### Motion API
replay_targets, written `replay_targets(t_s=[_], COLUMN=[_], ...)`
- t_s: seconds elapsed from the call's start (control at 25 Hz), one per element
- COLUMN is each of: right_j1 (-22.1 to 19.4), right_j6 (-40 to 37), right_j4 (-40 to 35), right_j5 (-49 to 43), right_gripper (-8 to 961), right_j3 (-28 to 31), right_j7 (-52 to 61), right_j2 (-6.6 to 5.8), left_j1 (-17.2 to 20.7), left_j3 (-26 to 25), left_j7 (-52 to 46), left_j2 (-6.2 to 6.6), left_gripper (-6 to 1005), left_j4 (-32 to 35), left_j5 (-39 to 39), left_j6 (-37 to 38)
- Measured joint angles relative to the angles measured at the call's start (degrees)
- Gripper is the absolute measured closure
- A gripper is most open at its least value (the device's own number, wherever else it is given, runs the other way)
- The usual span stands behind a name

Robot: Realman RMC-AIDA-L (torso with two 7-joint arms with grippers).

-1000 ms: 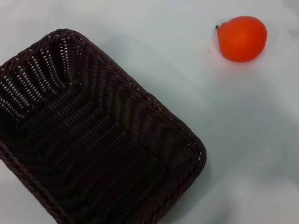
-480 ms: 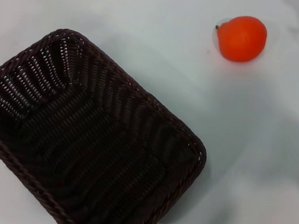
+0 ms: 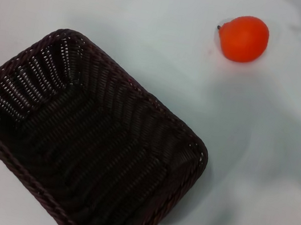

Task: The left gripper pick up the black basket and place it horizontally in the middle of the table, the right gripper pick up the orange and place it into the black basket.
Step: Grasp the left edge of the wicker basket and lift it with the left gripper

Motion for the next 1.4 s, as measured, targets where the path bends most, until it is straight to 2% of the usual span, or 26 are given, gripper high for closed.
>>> replay_targets(t_s=[0.16,0.36,0.48,0.84,1.4], right_j1=[-0.1,-0.1,0.1,0.6,0.6], right_j6=[0.5,0.7,0.8,-0.1,-0.7], right_j4=[0.0,0.0,0.0,-0.6,-1.1], right_j5=[0.0,0.0,0.0,0.0,0.0], right_gripper=[43,43,43,44,45], right_j3=[0.1,0.2,0.2,-0.3,-0.1], right_j7=[0.3,0.3,0.4,0.4,0.4], right_j2=[0.0,0.02,-0.04,-0.07,-0.02], left_j1=[-2.9,-5.3,-6.4,-8.5,-13.3], left_j3=[6.9,10.3,12.1,18.3,20.0], left_j7=[-4.0,-4.5,-4.4,-4.8,-5.3], left_j2=[-3.32,-7.99,-9.64,-11.37,-11.92], left_gripper=[208,208,208,209,211], left_j4=[-2.5,-4.3,-3.9,2.2,14.3], left_j5=[7.9,17.2,21.1,28.0,32.1], left_j6=[-0.3,1.1,2.4,6.4,9.5])
